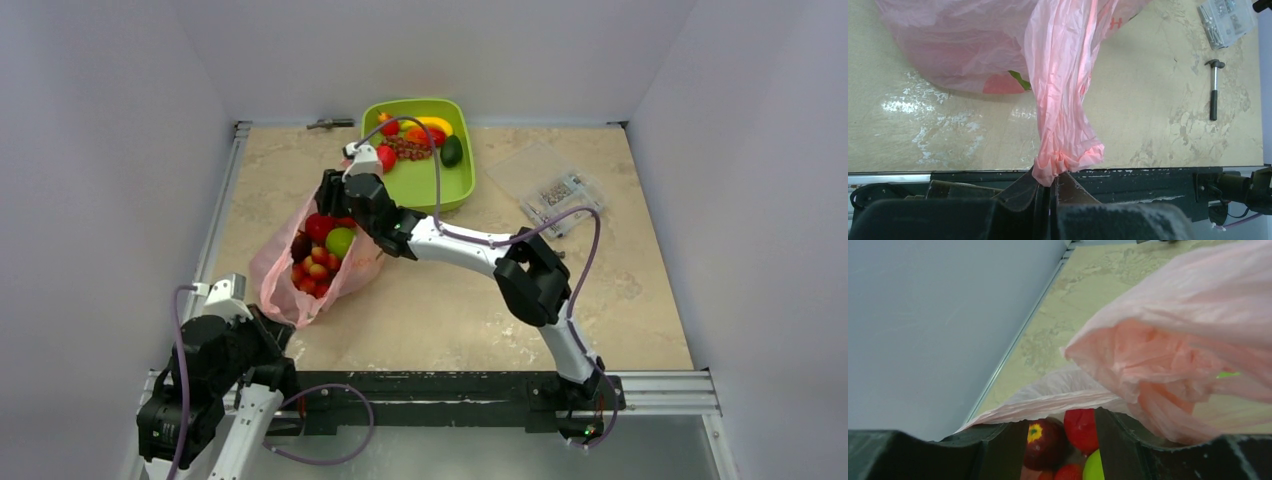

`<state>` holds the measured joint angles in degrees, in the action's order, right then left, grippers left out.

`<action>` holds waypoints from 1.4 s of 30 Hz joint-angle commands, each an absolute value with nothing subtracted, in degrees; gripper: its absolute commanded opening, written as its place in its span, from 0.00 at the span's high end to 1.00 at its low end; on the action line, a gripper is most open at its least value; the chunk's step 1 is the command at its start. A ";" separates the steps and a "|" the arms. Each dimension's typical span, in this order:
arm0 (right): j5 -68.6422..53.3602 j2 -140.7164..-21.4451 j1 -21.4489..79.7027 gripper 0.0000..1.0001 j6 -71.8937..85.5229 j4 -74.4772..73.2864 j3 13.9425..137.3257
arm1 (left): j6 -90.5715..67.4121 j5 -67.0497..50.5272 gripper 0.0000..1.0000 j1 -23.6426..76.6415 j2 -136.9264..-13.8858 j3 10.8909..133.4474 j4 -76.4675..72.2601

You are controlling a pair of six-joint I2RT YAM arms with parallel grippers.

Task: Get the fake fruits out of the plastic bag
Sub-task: Adjust the plastic bag at the center of the board, then take out the fake fruit from the plastic bag.

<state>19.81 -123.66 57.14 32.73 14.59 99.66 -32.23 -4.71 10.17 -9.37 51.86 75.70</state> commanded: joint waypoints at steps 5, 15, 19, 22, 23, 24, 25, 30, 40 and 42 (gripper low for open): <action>14.34 -108.99 63.20 0.34 26.59 12.56 82.18 | -31.42 -9.96 1.00 10.02 -10.56 49.99 69.78; 21.60 -101.31 65.02 0.38 23.03 16.66 61.26 | -31.73 -14.56 1.00 8.61 -14.47 45.95 69.30; 23.21 -100.53 65.05 0.35 23.06 14.83 62.63 | -31.45 -15.44 1.00 8.53 -14.52 45.58 68.73; 22.30 -100.57 65.54 0.35 24.97 14.29 65.28 | -31.13 -15.79 1.00 8.43 -15.04 45.48 68.73; 21.70 -100.92 66.00 0.37 25.57 15.24 65.87 | -31.08 -15.87 1.00 8.37 -15.34 45.47 68.77; 21.74 -101.68 66.33 0.41 26.27 16.00 66.81 | -30.92 -16.09 1.00 8.24 -15.58 45.51 68.88; 22.47 -102.59 66.55 0.44 27.51 15.51 68.40 | -30.63 -16.46 1.00 8.06 -15.82 45.55 68.87; 32.16 -107.62 66.71 0.47 33.44 10.18 75.17 | -30.45 -16.59 1.00 7.35 -15.94 45.55 68.84; 40.92 -113.11 66.45 0.48 29.32 6.16 78.02 | -29.84 -17.33 1.00 6.88 -16.40 45.60 68.98; 41.14 -114.68 66.45 0.48 29.17 5.03 78.97 | -29.83 -17.23 1.00 6.77 -16.54 45.54 69.00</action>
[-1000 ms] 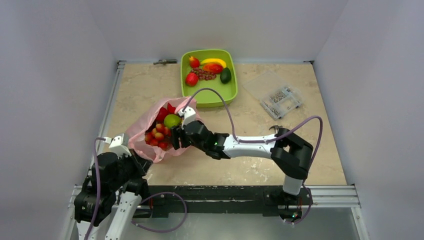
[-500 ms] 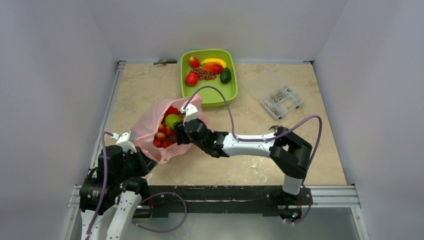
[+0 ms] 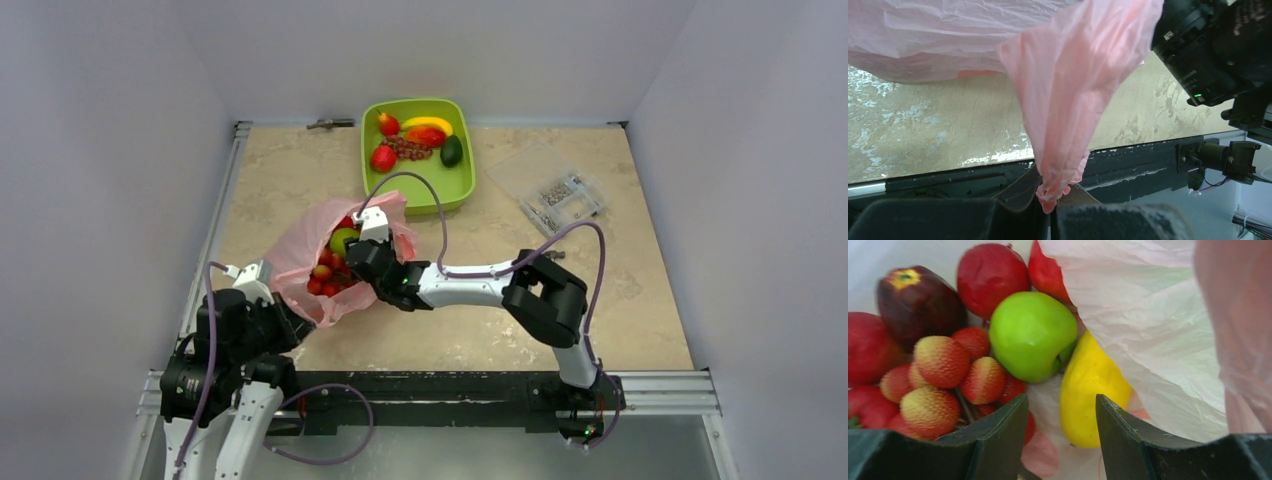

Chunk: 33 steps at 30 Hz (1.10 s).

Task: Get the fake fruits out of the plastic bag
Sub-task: Take out the fake fruit from the plastic bag.

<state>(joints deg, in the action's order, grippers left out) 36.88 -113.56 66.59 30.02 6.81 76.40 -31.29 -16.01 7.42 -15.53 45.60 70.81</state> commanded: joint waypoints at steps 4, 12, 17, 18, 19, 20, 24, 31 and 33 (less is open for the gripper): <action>41.58 -117.81 66.45 0.48 28.35 3.79 81.41 | -29.72 -17.52 1.00 6.52 -16.72 45.53 69.01; 42.95 -120.19 65.35 0.37 26.59 4.04 83.42 | -29.64 -17.46 1.00 6.06 -16.69 45.69 69.16; 42.21 -121.17 63.72 0.33 24.73 6.25 83.44 | -29.61 -17.59 1.00 6.03 -17.02 45.56 69.02; 42.20 -121.58 63.60 0.32 24.17 6.59 83.57 | -29.70 -17.53 1.00 5.98 -17.08 45.58 69.06; 42.12 -121.94 63.46 0.31 23.86 6.93 83.85 | -29.71 -17.47 1.00 5.98 -17.05 45.56 69.07; 41.74 -122.34 63.38 0.31 23.63 7.02 84.03 | -29.75 -17.47 1.00 5.98 -17.06 45.53 69.08; 41.82 -123.85 63.37 0.35 22.76 6.13 85.52 | -29.51 -17.81 1.00 5.91 -17.33 45.58 69.03; 38.78 -124.38 63.28 0.48 24.55 5.02 86.42 | -30.08 -14.70 1.00 5.80 -15.85 47.41 69.74; 38.48 -123.04 63.28 0.58 23.74 5.83 85.41 | -29.11 -12.05 1.00 5.80 -15.57 50.40 70.79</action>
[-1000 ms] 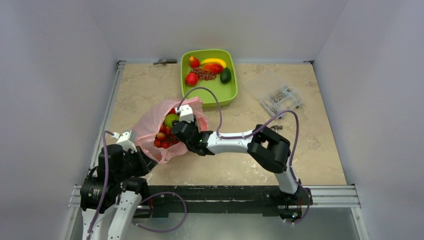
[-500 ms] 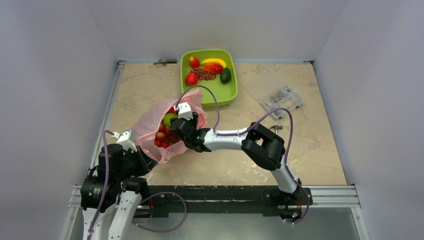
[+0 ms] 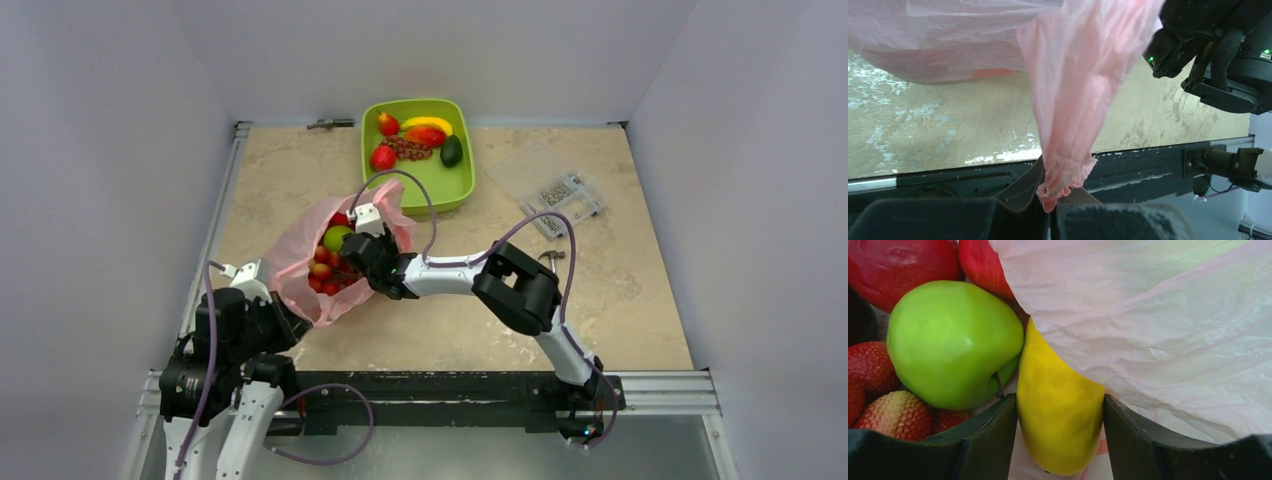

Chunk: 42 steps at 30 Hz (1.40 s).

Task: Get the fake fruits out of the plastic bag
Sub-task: Take out the fake fruit from the plastic bag.

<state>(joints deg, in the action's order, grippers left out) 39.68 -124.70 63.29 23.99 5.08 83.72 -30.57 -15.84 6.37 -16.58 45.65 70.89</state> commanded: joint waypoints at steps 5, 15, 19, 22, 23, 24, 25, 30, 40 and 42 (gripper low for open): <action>34.59 -118.19 63.50 0.73 22.26 7.91 83.11 | -26.08 -9.93 1.00 5.80 -16.91 54.47 69.98; 27.50 -107.82 64.77 0.81 22.56 9.05 79.89 | -27.00 -8.23 1.00 5.80 -16.06 50.77 69.40; 21.99 -107.03 64.80 0.81 25.13 9.49 80.68 | -26.66 -9.33 1.00 5.80 -15.89 50.04 68.35; 17.29 -106.35 64.76 0.82 26.88 12.35 79.43 | -26.22 -10.19 1.00 5.88 -16.24 49.98 68.38; 16.45 -106.01 64.77 0.81 27.06 13.33 78.88 | -26.15 -10.26 1.00 5.89 -16.16 49.94 68.39; 15.52 -105.84 64.78 0.78 27.18 14.83 78.13 | -26.03 -10.39 1.00 5.89 -16.03 49.97 68.30; 13.78 -105.93 64.69 0.75 27.57 16.17 77.73 | -25.87 -10.60 1.00 5.89 -15.93 49.93 68.22; 9.66 -107.46 63.63 0.72 29.59 15.17 79.13 | -25.33 -11.10 1.00 5.91 -15.50 49.83 68.15; 4.48 -93.44 65.89 0.84 28.72 11.60 71.10 | -25.26 -10.59 1.00 5.89 -14.37 49.83 68.33; 3.12 -90.87 65.92 0.91 26.55 7.97 71.78 | -25.44 -10.53 1.00 5.89 -14.23 49.71 68.13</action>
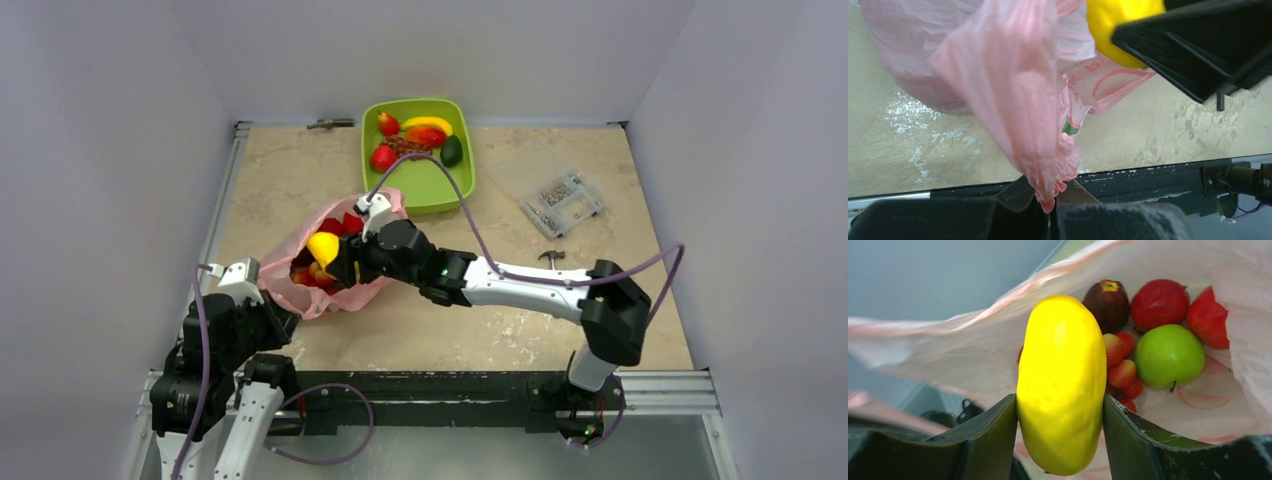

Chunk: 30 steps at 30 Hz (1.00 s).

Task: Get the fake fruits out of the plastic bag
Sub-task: Take out the fake fruit from the plastic bag, then place the fake fruit in the bin.

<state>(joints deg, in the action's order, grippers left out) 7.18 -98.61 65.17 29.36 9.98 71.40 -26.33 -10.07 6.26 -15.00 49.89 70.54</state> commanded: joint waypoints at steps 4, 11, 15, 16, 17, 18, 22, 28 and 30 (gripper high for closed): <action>0.29 -85.69 65.75 1.00 22.04 3.65 73.79 | -25.71 -10.20 1.00 5.94 -14.84 49.74 68.12; 7.04 -79.38 61.21 1.00 21.98 1.66 77.78 | -25.00 -10.91 1.00 5.89 -14.86 49.79 68.24; 10.80 -80.15 54.64 1.00 24.27 0.11 81.72 | -25.11 -10.58 1.00 5.89 -14.86 49.86 68.37; 11.72 -80.73 52.65 1.00 24.59 -0.70 82.75 | -25.21 -10.48 1.00 5.89 -14.75 49.84 68.30; 12.54 -81.69 50.78 1.00 24.52 -1.96 83.91 | -25.22 -10.51 1.00 5.90 -14.81 49.83 68.29; 13.66 -82.73 49.17 1.00 23.85 -2.86 85.18 | -25.18 -10.54 1.00 5.89 -14.80 49.80 68.35; 21.32 -89.23 44.58 0.99 18.33 -5.83 90.09 | -24.96 -10.93 1.00 5.89 -14.78 49.85 68.30; 25.43 -102.56 38.37 0.95 12.87 -12.66 98.24 | -24.80 -10.93 1.00 5.92 -14.40 49.84 68.45; 25.13 -108.51 36.34 0.95 11.95 -17.75 103.88 | -24.85 -10.87 1.00 5.96 -14.38 49.84 68.43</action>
<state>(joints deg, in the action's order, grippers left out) 22.02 -100.68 39.57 16.43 -8.88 95.77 -25.87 -10.11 6.26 -14.74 49.87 70.37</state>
